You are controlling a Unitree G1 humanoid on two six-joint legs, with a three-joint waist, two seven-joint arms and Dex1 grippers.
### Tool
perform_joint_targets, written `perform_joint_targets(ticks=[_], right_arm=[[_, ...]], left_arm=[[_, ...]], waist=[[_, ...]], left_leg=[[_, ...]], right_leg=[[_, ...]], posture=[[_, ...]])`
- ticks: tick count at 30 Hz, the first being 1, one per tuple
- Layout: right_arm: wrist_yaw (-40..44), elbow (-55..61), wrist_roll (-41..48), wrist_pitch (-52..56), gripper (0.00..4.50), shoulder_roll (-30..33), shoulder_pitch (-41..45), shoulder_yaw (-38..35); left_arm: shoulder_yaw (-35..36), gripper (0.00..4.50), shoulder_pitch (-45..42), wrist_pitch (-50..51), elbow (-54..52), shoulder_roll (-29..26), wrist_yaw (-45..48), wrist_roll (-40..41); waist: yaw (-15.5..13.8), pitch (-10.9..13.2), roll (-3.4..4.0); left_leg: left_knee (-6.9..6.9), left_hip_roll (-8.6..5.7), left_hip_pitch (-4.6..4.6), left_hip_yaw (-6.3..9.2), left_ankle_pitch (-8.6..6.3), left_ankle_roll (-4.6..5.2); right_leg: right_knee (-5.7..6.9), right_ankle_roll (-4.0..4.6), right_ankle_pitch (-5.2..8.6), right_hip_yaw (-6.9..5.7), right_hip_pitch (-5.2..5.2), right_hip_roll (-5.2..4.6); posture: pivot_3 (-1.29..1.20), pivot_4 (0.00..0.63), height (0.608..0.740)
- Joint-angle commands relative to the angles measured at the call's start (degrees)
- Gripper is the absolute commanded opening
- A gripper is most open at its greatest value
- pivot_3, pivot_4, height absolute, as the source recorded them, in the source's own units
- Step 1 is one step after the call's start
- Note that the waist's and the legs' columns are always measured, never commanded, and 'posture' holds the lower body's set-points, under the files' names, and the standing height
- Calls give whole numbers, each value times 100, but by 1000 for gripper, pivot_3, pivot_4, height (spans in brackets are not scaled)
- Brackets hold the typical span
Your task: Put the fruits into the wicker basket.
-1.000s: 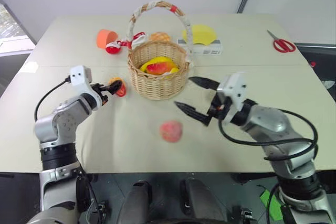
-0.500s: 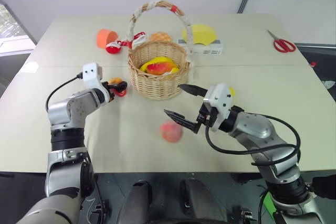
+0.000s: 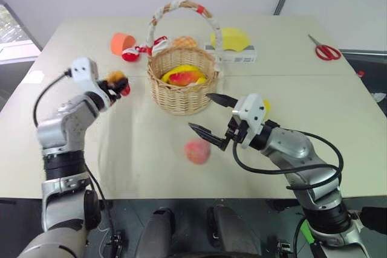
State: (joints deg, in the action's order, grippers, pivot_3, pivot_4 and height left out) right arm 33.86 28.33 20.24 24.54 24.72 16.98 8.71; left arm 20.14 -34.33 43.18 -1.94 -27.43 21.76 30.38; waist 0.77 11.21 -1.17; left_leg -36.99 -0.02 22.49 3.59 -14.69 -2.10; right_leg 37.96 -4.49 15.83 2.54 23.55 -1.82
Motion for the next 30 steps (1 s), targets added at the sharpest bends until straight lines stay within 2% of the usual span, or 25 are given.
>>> perform_joint_targets(ticks=[1, 3, 5, 8, 11, 12, 13, 18, 21, 25, 30], right_arm=[[-136, -224, -87, -85, 4500, -73, 118, -185], [-124, -387, -153, -121, 4500, -56, 125, -206], [-90, -483, -105, -130, 4500, -49, 141, -305], [-20, -511, -40, -107, 4500, 7, 163, -438], [64, -400, 20, -20, 4500, 100, 95, -521], [136, -294, 100, 52, 4500, 172, 16, -554], [187, -219, 157, 106, 4500, 222, -38, -576], [703, 425, 876, 728, 4500, 615, -486, -580], [851, 373, 559, 894, 4500, 865, -502, -48], [752, -51, 345, 868, 4500, 577, -405, 381], [683, -490, 237, 1026, 4500, 256, -323, 704]], left_arm=[[-432, 2429, -253, -72, -1079, -220, 800, 461], [-1091, 2429, -466, -189, -1112, -310, 939, 57], [-1767, 2429, -946, -229, -656, -203, 790, -510], [-2199, 2429, -1491, -298, 172, 103, 642, -907], [-2347, 3666, -1665, -602, 631, 245, 764, -1119], [-2349, 4251, -1709, -677, 754, 284, 781, -1152], [-2345, 4468, -1738, -736, 842, 312, 807, -1180], [-2070, 4468, -1580, -1134, 842, 257, 1219, -1060], [-1732, 4468, -976, -1648, 297, -106, 2055, -700], [-1398, 4468, -66, -1421, -546, -696, 2828, -122], [-1179, 4468, 1069, -1185, -1523, -1331, 3298, 256]], waist=[[-30, 0, 0], [-34, -1, 0], [-21, -1, 0], [11, 0, -1], [116, 1, 1], [141, 1, 1], [154, 1, 1], [159, 2, 1], [203, 1, 2], [171, 2, 3], [146, 2, 1]], left_leg=[[0, -3, 0, 1, 0, 0], [-1, -12, -2, 1, 0, 0], [-1, -19, -3, -7, 0, 1], [-5, -25, -2, -10, 0, 3], [2, -18, -4, -12, -4, 11], [7, -16, -4, -11, -4, 11], [8, -13, -2, -10, -4, 11], [1, -10, 1, -6, -4, 11], [-3, -9, -8, -14, -4, 11], [-1, 2, -11, -10, -4, 11], [-3, 6, -6, -7, -4, 10]], right_leg=[[-1, 0, 0, 0, -1, 1], [-4, 0, 0, 0, -11, -1], [-5, -1, 0, -2, -14, 0], [-6, -5, -1, -5, -14, 14], [-6, -5, -1, 5, -2, 23], [-6, -4, -1, 5, 1, 25], [-4, -4, -1, 5, 3, 27], [2, -4, -1, 5, 5, 26], [2, -7, -2, 15, 1, 22], [4, -4, -1, 17, 2, 26], [2, -3, 0, 16, -1, 21]], posture=[[0, 150, 740], [0, 150, 740], [0, 150, 740], [0, 150, 740], [0, 150, 740], [0, 150, 740], [0, 150, 740], [0, 150, 740], [0, 150, 740], [0, 150, 740], [0, 150, 740]])
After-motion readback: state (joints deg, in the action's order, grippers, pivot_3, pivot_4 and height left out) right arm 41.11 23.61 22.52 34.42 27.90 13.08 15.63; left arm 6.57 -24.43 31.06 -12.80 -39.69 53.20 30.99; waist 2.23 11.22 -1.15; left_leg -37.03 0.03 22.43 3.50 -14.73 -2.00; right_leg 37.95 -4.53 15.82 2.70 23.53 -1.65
